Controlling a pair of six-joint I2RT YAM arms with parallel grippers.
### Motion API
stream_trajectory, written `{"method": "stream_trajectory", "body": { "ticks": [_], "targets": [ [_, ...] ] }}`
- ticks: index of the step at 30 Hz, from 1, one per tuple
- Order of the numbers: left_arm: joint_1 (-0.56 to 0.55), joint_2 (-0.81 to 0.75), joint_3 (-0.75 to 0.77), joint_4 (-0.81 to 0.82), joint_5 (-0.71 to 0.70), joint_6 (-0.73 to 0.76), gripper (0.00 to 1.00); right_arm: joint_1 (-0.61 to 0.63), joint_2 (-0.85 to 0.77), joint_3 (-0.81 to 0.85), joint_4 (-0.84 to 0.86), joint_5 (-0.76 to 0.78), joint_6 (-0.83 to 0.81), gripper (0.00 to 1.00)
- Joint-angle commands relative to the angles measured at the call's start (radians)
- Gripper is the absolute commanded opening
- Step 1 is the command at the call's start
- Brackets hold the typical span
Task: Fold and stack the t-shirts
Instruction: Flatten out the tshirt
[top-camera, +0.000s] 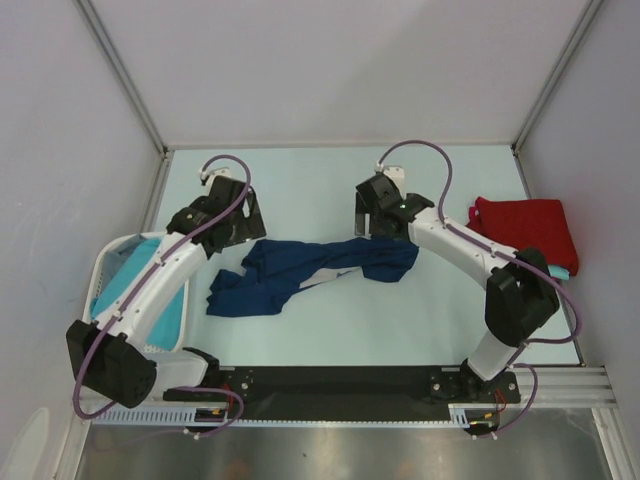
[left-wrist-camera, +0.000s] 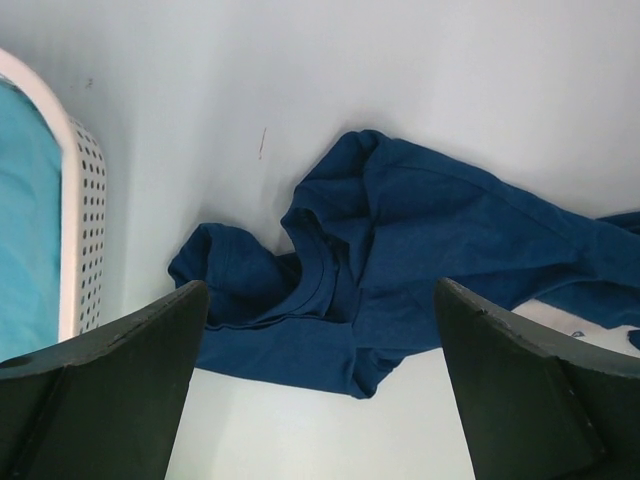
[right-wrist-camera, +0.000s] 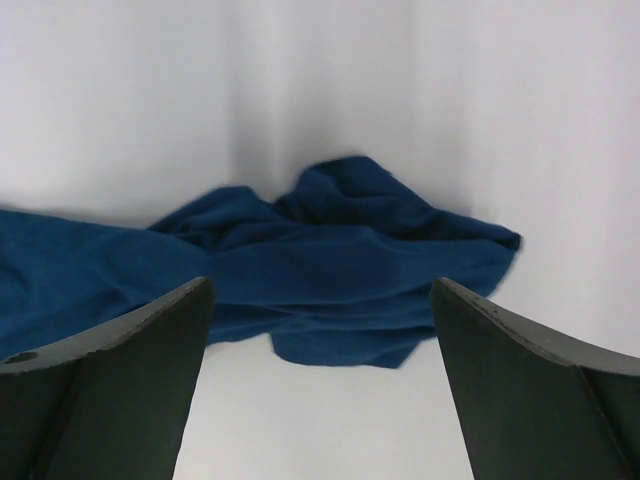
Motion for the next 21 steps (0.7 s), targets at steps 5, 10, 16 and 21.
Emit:
{"method": "stream_trajectory", "body": {
  "ticks": [5, 10, 16, 21],
  "targets": [
    [0.007, 0.090, 0.028, 0.030, 0.046, 0.029, 1.00, -0.128, -0.061, -0.138, -0.025, -0.020, 0.082, 0.94],
    [0.008, 0.105, 0.041, 0.031, 0.050, 0.030, 0.99, -0.142, -0.023, -0.120, -0.003, -0.032, 0.078, 0.86],
    [0.007, 0.096, 0.025, 0.028, 0.048, 0.030, 0.99, -0.142, 0.018, -0.086, 0.026, -0.067, 0.071, 0.79],
    [0.008, 0.096, 0.008, 0.030, 0.054, 0.026, 0.98, -0.142, 0.089, -0.044, 0.029, -0.089, 0.073, 0.75]
  ]
}}
